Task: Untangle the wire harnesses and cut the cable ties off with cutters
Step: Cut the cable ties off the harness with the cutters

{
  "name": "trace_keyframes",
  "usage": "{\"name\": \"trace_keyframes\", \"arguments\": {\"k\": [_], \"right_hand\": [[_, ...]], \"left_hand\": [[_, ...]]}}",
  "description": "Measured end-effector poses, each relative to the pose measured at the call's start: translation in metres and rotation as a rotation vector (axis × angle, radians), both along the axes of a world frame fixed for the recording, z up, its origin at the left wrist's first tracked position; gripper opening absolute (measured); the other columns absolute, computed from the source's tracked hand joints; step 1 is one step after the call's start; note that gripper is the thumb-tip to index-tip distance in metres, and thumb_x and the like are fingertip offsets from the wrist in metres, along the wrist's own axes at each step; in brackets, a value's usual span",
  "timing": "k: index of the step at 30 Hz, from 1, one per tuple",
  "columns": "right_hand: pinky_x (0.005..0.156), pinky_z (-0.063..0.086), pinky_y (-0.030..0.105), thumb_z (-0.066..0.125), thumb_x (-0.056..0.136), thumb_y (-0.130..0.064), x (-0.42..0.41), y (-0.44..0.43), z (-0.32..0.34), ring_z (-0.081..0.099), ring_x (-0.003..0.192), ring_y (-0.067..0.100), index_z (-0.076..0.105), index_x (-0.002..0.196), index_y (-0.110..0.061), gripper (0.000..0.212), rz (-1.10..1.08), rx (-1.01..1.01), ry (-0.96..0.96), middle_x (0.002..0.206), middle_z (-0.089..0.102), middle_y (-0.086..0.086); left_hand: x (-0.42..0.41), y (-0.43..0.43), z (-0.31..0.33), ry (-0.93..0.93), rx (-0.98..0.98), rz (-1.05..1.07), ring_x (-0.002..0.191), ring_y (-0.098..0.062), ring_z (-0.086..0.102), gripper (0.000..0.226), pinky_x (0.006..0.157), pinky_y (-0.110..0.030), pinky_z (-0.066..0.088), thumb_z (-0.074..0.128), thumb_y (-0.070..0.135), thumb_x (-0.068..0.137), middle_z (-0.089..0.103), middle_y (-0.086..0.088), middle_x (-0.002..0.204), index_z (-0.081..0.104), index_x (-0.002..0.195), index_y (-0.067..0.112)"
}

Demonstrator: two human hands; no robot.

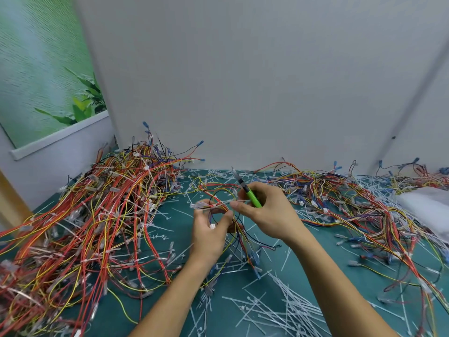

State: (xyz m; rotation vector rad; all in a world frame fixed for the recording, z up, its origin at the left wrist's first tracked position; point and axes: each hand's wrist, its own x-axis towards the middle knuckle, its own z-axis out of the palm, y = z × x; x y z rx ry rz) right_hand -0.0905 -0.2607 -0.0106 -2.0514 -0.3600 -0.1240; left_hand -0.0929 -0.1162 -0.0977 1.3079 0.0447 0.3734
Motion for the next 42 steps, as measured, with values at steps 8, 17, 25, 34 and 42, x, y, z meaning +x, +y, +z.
{"name": "trace_keyframes", "arguments": {"k": [8, 17, 25, 34, 42], "right_hand": [[0.072, 0.051, 0.016, 0.066, 0.098, -0.013, 0.003, -0.003, -0.002, 0.064, 0.072, -0.001, 0.068, 0.099, -0.022, 0.008, 0.022, 0.056, 0.061, 0.087, 0.076, -0.004], [0.060, 0.047, 0.012, 0.066, 0.098, -0.009, 0.005, -0.005, -0.005, 0.064, 0.070, 0.009, 0.068, 0.105, -0.013, 0.009, -0.003, 0.124, 0.139, 0.090, 0.076, 0.003], [0.074, 0.053, 0.018, 0.063, 0.099, -0.010, 0.009, -0.003, -0.011, 0.067, 0.073, -0.002, 0.068, 0.102, -0.021, 0.013, -0.080, 0.024, 0.059, 0.085, 0.071, -0.012], [0.050, 0.040, 0.028, 0.047, 0.096, 0.006, 0.019, -0.010, -0.013, 0.041, 0.047, 0.012, 0.059, 0.103, -0.009, 0.021, -0.018, 0.566, 0.575, 0.068, 0.060, 0.003], [0.054, 0.038, 0.029, 0.050, 0.095, -0.003, 0.022, -0.025, -0.015, 0.044, 0.061, 0.018, 0.064, 0.093, -0.016, 0.020, -0.113, -0.058, 0.393, 0.077, 0.059, 0.009]], "left_hand": [[-0.011, -0.001, 0.006, -0.147, 0.078, -0.004, 0.082, -0.006, 0.067, 0.024, 0.067, -0.018, 0.056, 0.070, 0.012, 0.093, 0.062, -0.009, 0.100, 0.055, 0.108, 0.024], [-0.012, 0.002, 0.011, 0.015, -0.163, -0.094, 0.066, -0.033, 0.059, 0.010, 0.061, -0.048, 0.059, 0.066, 0.029, 0.089, 0.058, 0.008, 0.073, 0.069, 0.079, 0.028], [-0.017, 0.003, 0.015, 0.071, -0.246, -0.165, 0.048, -0.028, 0.062, 0.024, 0.052, -0.032, 0.046, 0.057, 0.022, 0.093, 0.053, -0.002, 0.060, 0.055, 0.070, 0.014], [-0.016, 0.005, 0.018, 0.141, -0.463, -0.296, 0.049, -0.020, 0.061, 0.026, 0.045, -0.028, 0.051, 0.059, 0.034, 0.090, 0.059, -0.005, 0.077, 0.065, 0.101, 0.011], [-0.011, 0.000, 0.015, 0.098, -0.285, -0.061, 0.044, -0.015, 0.060, 0.024, 0.038, -0.021, 0.045, 0.070, 0.031, 0.086, 0.063, 0.010, 0.069, 0.055, 0.096, 0.014]]}}
